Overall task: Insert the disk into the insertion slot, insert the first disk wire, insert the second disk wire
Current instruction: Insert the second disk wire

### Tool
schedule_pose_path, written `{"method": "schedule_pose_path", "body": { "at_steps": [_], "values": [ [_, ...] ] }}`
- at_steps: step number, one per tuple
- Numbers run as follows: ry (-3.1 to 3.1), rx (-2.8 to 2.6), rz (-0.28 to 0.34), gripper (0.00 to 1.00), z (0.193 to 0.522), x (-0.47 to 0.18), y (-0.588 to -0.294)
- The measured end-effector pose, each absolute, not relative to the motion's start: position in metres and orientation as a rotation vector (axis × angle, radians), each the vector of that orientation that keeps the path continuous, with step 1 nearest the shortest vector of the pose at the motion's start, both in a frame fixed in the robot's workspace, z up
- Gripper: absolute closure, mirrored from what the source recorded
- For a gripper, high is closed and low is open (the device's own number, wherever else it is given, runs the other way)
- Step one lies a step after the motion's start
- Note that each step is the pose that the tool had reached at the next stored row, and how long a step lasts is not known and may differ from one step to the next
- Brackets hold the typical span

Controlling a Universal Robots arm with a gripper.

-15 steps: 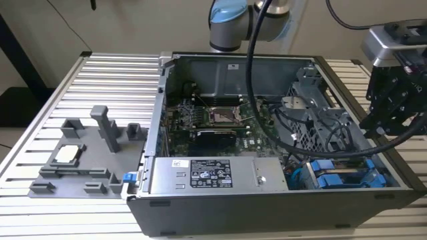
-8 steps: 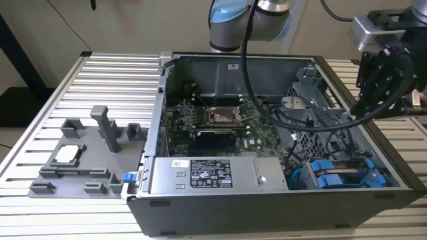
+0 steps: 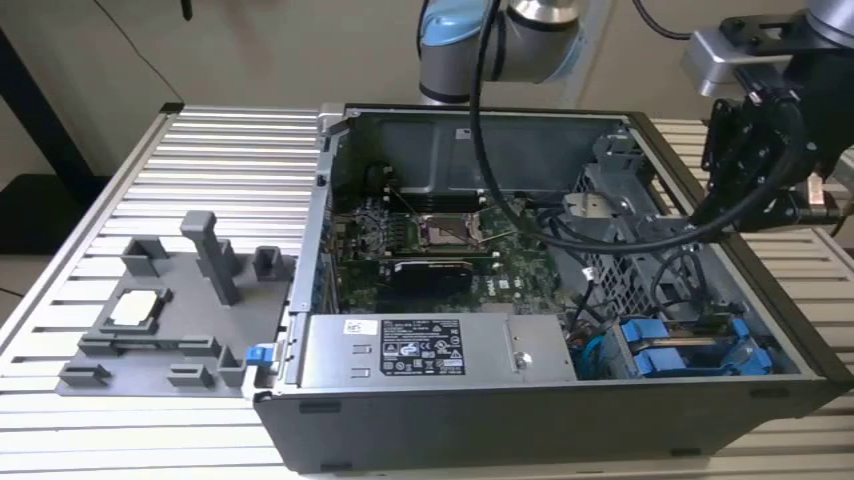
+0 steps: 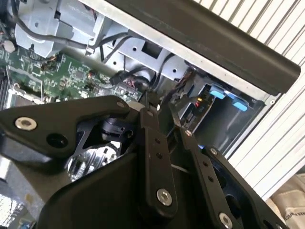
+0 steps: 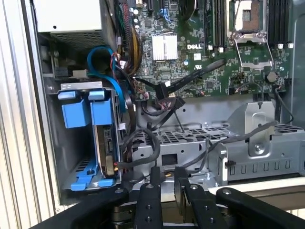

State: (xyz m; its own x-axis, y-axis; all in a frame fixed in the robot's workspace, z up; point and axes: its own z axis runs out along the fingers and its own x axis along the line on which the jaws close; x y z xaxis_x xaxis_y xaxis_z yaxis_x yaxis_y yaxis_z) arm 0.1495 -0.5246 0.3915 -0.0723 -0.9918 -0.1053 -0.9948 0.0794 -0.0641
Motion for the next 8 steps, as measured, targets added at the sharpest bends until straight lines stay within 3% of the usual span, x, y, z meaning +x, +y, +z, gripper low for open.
{"method": "schedule_pose_path", "body": {
  "at_steps": [8],
  "values": [
    [2.216, -2.053, 0.037, 0.73, 0.391, 0.113, -0.524]
  ]
}}
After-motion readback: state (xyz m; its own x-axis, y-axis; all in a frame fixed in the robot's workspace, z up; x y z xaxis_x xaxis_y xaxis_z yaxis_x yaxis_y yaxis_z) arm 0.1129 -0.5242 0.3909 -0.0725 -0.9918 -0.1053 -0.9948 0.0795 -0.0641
